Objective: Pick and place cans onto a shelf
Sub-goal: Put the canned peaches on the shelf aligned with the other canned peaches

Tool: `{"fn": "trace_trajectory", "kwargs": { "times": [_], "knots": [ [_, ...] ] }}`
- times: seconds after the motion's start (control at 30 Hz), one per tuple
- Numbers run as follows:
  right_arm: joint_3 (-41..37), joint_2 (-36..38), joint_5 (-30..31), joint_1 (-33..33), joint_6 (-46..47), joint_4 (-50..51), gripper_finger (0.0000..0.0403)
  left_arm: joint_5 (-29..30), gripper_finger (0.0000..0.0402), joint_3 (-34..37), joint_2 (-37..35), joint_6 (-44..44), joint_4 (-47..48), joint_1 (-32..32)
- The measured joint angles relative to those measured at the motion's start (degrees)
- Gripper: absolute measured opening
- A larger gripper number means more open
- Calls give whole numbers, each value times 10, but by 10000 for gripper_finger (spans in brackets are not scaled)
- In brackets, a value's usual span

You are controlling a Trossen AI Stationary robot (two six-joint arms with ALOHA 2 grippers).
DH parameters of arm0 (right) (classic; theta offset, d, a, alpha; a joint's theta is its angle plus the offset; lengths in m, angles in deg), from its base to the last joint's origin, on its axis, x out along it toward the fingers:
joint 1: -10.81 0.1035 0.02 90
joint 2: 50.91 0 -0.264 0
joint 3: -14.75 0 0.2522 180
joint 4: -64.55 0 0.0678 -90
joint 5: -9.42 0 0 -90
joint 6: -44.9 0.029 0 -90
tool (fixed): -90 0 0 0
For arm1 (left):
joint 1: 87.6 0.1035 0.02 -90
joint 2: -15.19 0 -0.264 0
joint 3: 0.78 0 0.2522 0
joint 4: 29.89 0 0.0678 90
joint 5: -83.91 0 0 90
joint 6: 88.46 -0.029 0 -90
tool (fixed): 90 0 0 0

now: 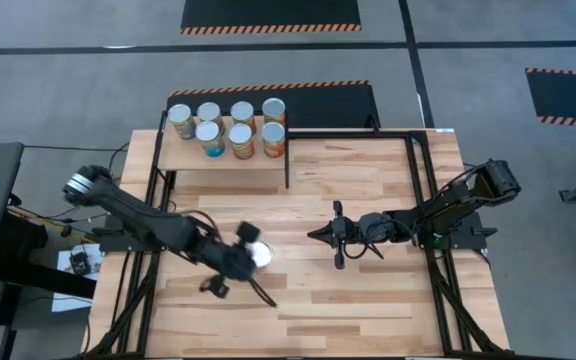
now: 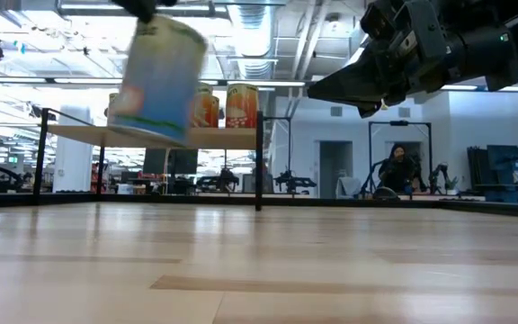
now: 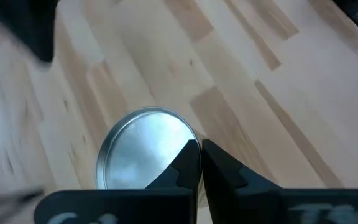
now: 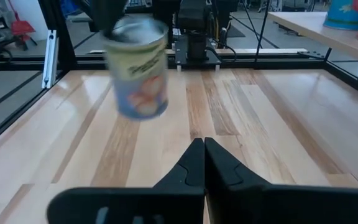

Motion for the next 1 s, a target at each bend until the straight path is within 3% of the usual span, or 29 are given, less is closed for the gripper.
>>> {"fn": "trace_trajectory", "kwargs": {
  "times": [0.33,0.57,0.73,1.0],
  "knots": [
    [0,0,0,0,4,1,12,53,0,189,-282,139,54,62],
    [0,0,0,-3,2,0,12,93,0,212,-466,169,153,142],
    [0,0,0,-10,1,0,12,113,0,172,-515,131,224,208],
    [0,0,0,-12,1,-5,12,155,0,98,-512,46,295,304]
  ]
}}
